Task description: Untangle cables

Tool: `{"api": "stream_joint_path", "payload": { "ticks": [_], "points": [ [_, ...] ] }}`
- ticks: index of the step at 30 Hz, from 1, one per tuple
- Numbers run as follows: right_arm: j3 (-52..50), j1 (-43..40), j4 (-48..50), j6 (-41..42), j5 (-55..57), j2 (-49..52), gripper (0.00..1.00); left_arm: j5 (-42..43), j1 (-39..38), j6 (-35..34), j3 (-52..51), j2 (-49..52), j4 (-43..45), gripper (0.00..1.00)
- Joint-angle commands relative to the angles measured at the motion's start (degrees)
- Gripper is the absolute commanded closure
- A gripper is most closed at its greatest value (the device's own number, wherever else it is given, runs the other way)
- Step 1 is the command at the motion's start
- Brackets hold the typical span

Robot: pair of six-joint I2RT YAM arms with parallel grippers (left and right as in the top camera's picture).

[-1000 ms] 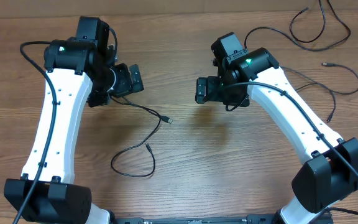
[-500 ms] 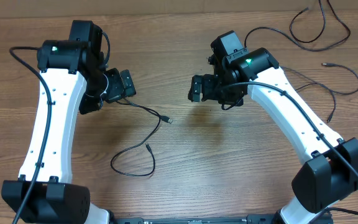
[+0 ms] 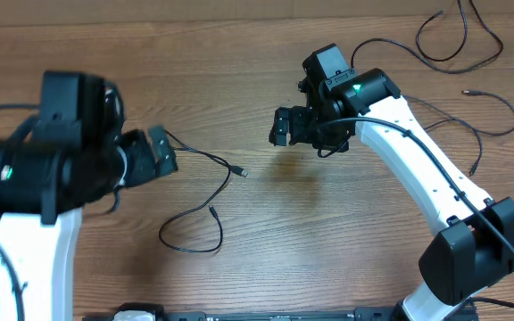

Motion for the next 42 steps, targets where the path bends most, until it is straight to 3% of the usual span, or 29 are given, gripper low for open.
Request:
{"api": "stream_joint_path", "payload": {
  "ticks": [1, 14, 23, 30, 35, 42],
  "points": [
    [-0.2, 0.2, -0.2, 0.0, -0.4, -0.1, 0.0, -1.0, -0.1, 0.0, -4.1, -4.3, 0.2, 0.0],
    [-0.2, 0.2, -0.6, 0.0, -0.5, -0.1, 0.0, -1.2, -0.1, -4.5, -20.6, -16.0, 4.3, 0.0],
    [-0.2, 2.0, -0.5, 0.0, -3.3, -0.1, 0.0, -1.3, -0.1, -4.5, -22.3, -11.8, 8.9, 0.0],
    [-0.2, 6.7, 0.3, 0.0, -1.8, -0.1, 0.0, -5.9, 1.3, -10.1, -22.3, -7.5, 10.7, 0.0],
    [-0.2, 9.6, 0.7, 0.1, 4.2, -0.1, 0.0, -6.7, 2.6, -9.8, -22.3, -4.8, 10.1, 0.01],
    [-0.2, 10.3, 1.5, 0.5, 2.7, -0.1, 0.0, -12.6, 2.7, -9.9, -22.3, -3.3, 9.9, 0.0]
  ]
}}
